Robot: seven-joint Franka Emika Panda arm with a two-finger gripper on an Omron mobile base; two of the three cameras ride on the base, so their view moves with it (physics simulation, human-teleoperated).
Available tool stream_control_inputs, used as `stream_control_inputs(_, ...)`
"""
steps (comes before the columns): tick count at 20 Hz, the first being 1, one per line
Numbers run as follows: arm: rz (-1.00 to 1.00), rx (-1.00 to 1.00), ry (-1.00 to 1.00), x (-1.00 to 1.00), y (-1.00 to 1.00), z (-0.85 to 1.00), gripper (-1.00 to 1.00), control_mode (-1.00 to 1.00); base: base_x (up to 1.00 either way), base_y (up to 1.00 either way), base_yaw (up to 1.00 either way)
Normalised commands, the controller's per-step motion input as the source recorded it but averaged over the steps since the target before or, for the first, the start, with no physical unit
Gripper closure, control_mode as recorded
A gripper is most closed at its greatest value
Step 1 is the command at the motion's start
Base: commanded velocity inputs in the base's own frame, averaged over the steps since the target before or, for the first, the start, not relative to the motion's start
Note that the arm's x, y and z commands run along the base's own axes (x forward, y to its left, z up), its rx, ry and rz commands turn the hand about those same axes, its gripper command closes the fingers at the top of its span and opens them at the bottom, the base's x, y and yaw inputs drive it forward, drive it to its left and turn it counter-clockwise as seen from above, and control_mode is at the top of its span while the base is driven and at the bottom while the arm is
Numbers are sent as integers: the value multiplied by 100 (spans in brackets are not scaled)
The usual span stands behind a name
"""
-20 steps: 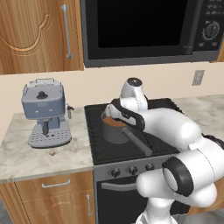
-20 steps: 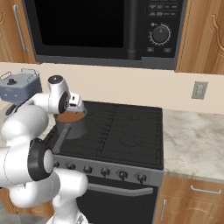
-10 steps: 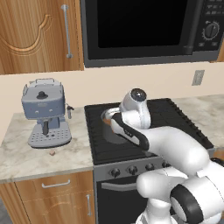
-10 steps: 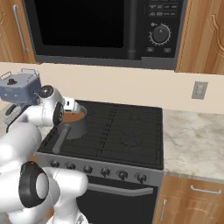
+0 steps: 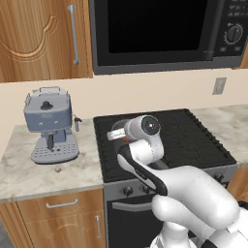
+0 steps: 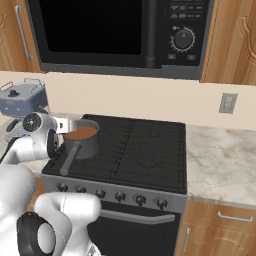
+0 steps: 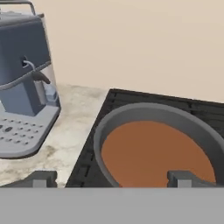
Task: Pick up the sugar cube(s) and place them in the saucepan with hot chocolate.
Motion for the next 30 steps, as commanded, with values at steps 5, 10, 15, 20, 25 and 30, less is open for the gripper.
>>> stream_control_inputs(5, 14, 0, 0, -44, 55, 15, -100, -100, 0, 0, 0)
stream_control_inputs(10, 23, 0, 9, -55, 48, 0, -100, -100, 0, 0, 0)
stream_control_inputs(15, 19, -3, 28, -32, 62, 0, -100, -100, 0, 0, 0)
stream_control_inputs(20, 3, -19, 37, -1, 61, -1, -100, -100, 0, 0, 0)
stream_control_inputs(25, 0, -12, 21, 16, 44, -1, -100, -100, 0, 0, 0)
stream_control_inputs(30, 0, -3, 2, 0, 22, -25, -100, -100, 0, 0, 0)
